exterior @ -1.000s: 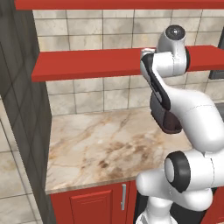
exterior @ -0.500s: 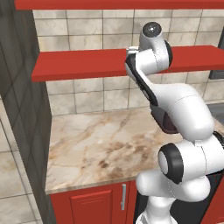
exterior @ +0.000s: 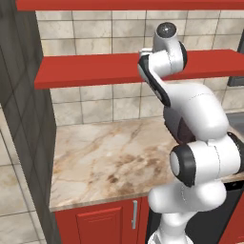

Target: Open the cabinet. Pick the sponge and place it next to the sink. Then close the cabinet.

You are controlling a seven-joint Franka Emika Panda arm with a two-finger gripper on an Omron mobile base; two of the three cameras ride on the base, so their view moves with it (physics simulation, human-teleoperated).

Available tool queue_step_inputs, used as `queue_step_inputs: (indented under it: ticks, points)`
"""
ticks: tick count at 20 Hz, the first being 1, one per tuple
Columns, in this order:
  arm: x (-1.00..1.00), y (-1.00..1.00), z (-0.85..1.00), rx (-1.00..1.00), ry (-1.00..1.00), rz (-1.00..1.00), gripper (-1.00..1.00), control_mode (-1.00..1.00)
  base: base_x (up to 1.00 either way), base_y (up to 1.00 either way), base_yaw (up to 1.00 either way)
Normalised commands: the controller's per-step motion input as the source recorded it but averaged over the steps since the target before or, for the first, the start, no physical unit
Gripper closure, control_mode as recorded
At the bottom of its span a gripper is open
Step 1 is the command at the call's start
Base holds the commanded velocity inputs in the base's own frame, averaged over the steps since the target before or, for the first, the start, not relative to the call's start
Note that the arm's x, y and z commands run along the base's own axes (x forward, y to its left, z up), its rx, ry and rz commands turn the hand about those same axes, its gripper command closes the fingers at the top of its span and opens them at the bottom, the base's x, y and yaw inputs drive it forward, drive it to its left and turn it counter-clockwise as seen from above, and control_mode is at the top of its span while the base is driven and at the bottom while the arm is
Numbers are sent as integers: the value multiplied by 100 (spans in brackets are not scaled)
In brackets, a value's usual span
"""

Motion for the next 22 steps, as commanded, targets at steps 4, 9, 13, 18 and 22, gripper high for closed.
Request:
queue_step_inputs:
  ticks: [4,9,13,18,22]
  points:
    - [31,-22,0,0,0,3,-100,-100,0,0,0]
    - [32,-25,0,0,0,3,-100,-100,0,0,0]
    - [30,-21,-3,0,0,3,-100,-100,0,0,0]
    - [33,-2,-14,0,0,1,-100,-100,0,0,0]
    - [28,0,-16,0,0,0,-100,-100,0,0,0]
